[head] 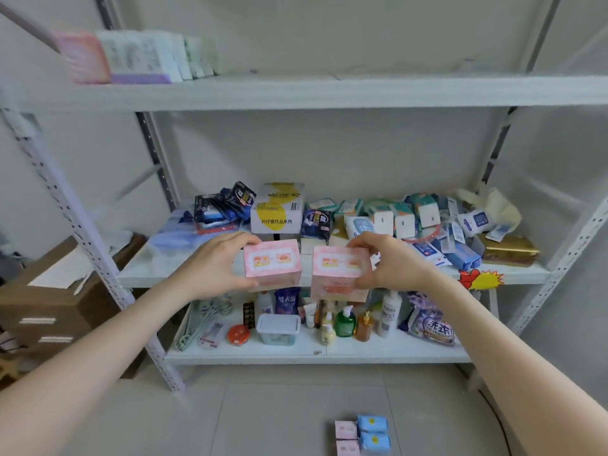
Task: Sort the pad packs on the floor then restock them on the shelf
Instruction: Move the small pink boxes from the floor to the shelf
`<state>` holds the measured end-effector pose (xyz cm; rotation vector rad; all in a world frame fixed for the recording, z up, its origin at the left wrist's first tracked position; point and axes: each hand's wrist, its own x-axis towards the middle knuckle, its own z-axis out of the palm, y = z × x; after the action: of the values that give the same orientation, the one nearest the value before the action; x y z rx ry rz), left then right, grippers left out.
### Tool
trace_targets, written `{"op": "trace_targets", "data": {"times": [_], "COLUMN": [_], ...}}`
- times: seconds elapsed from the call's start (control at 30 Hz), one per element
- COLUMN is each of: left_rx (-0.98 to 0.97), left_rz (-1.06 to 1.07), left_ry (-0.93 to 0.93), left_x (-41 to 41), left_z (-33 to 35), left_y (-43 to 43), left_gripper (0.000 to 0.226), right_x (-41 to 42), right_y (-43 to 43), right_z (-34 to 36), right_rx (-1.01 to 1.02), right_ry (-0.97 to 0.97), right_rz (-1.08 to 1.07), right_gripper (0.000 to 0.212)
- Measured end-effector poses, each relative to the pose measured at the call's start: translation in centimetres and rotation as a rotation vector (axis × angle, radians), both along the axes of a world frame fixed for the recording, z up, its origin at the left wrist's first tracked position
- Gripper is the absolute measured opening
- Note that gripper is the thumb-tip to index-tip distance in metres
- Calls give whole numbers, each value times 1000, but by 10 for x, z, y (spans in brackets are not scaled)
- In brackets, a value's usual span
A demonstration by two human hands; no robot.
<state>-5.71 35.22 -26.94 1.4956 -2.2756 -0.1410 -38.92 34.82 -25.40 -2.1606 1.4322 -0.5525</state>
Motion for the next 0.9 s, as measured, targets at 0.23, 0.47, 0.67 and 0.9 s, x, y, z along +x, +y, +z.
{"op": "trace_targets", "data": {"times": [0.23, 0.47, 0.67, 0.9], "left_rx": [-152, -290, -334, -319], "left_rz": [10, 48, 66, 66], "left_ry": [6, -38, -24, 21], "left_x": [43, 77, 91, 98], "left_z": [83, 148, 197, 254], "left_y": [16, 26, 10, -37], "left_gripper": [67, 63, 70, 69], "right_x": [38, 71, 90, 102], "right_y": [3, 0, -17, -61], "right_z": [77, 133, 175, 210], "right_rx": [-133, -220, -277, -282], "right_ry": [13, 5, -65, -131], "right_rz": [60, 100, 140, 182], "right_gripper": [65, 64, 64, 57]}}
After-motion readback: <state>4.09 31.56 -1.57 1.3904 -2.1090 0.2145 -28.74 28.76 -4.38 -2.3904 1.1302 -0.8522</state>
